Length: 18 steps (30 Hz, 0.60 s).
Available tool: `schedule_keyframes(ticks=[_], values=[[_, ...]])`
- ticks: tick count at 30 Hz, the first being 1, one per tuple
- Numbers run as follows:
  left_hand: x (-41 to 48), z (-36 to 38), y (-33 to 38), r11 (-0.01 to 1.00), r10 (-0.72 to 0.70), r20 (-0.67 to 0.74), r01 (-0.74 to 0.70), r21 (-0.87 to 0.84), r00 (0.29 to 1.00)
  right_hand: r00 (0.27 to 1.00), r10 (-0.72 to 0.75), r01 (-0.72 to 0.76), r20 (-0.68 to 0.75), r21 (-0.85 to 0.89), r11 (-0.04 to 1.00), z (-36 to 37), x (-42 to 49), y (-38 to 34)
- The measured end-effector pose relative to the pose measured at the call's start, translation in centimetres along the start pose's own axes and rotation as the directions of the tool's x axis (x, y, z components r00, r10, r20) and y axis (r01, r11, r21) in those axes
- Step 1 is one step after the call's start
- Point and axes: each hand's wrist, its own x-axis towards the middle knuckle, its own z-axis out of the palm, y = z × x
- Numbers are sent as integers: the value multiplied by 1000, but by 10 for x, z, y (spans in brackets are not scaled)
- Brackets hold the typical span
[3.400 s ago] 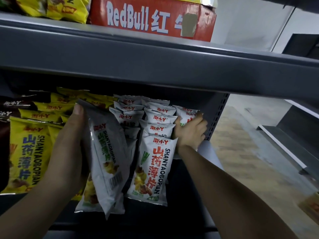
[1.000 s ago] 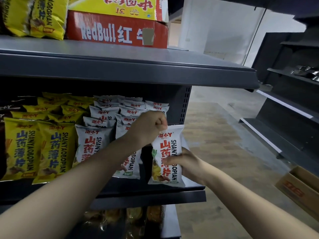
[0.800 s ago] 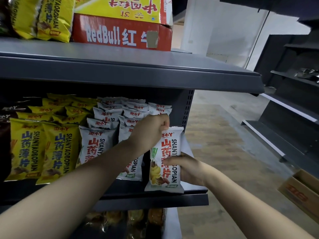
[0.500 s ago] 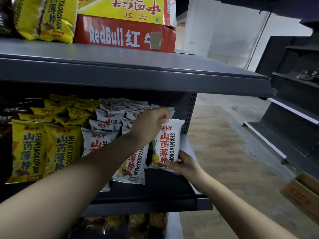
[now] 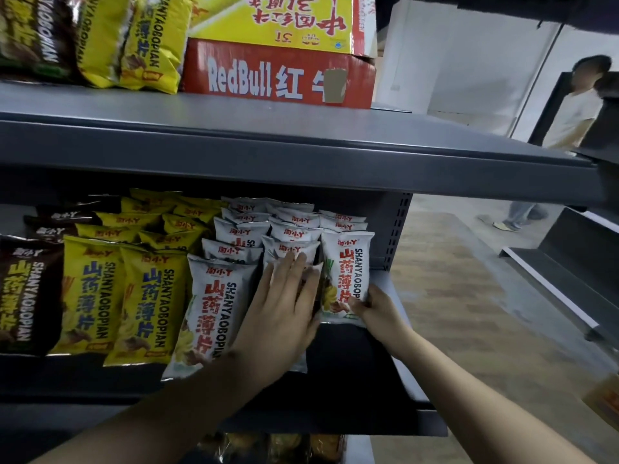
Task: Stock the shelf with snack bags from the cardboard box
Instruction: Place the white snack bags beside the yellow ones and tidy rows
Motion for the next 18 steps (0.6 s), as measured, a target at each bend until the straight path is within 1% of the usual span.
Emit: schedule_keyframes(ticks=[3, 6, 7, 8, 9, 10, 11, 12, 13, 14, 15, 16, 18], values=[[-11, 8, -12, 999, 44, 147, -47, 16, 988, 999, -40, 37, -32, -89, 995, 8, 4, -2], [-15, 5, -28, 991, 120, 276, -134, 32, 954, 990, -54, 38, -131, -124, 992, 15, 5, 0], [-16, 2, -34, 988, 134, 307, -151, 34, 942, 979, -93, 68, -184, -138, 988, 16, 6, 3], [-17, 0, -38, 986, 142, 334, -164, 39, 932, 959, -155, 110, -238, -192, 975, 16, 6, 3], [-18, -1, -40, 984, 141, 360, -169, 48, 922, 938, -227, 146, -263, -296, 944, 15, 5, 3], [-19, -2, -40, 983, 138, 379, -172, 58, 915, 910, -317, 184, -267, -425, 886, 13, 2, 0], [-20, -1, -40, 983, 133, 384, -172, 68, 914, 873, -422, 231, -245, -555, 799, 9, -1, -4], [-20, 2, -38, 983, 124, 377, -164, 76, 918, 840, -510, 265, -187, -678, 685, 5, -3, -9], [-20, 4, -36, 986, 110, 363, -148, 79, 925, 823, -557, 271, -111, -786, 555, 1, -6, -16], [-20, 6, -33, 989, 92, 351, -127, 79, 932, 825, -565, 258, -36, -864, 432, -1, -6, -21], [-18, 8, -31, 991, 76, 332, -108, 78, 940, 843, -538, 238, 14, -906, 349, -3, -3, -23], [-17, 10, -30, 993, 64, 302, -91, 76, 951, 858, -512, 232, 45, -923, 307, -6, 1, -26], [-14, 12, -26, 995, 41, 246, -63, 83, 969, 883, -461, 240, 90, -930, 278, -8, 12, -29]])
